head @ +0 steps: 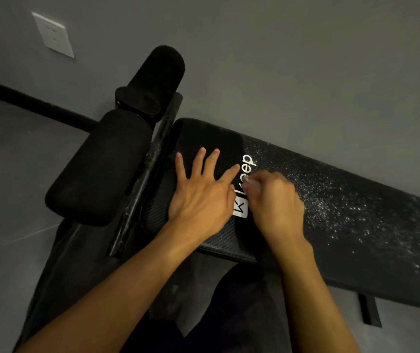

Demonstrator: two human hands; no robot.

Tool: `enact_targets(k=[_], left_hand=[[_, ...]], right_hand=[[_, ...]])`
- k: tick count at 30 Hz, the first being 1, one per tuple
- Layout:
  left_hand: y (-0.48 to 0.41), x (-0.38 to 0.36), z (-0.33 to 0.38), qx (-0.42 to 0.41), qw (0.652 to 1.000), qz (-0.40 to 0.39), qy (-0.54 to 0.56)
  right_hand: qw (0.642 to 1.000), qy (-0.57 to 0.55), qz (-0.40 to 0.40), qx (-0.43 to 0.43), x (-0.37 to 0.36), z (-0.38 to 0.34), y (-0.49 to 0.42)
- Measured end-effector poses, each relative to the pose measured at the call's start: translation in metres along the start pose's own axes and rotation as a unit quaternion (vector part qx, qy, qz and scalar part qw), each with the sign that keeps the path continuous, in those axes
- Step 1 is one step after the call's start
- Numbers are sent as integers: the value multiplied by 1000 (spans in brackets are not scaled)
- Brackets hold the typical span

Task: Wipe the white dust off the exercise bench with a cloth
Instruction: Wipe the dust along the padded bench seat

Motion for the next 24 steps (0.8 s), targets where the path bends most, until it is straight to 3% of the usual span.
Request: enact_targets(k=[9, 15, 24], left_hand=[[0, 2, 0, 4, 1000, -6, 6], [0, 2, 0, 1, 1000, 4, 11], [0, 3, 0, 4, 1000, 11, 12]], right_hand=[[1000, -19, -16, 19, 4, -3, 7], [1000, 13, 16, -8, -4, -16, -59], [1000, 15, -1, -1, -2, -8, -41]])
Point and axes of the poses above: each hand's wrist, its own y-axis away from the middle knuckle, its own x-axis out of the back of the hand, z = x × y, the point moved 2 cm from there along -y, towards the middle knuckle, and after that the axes turned 2 degrees about y, right-handed, at the moved point
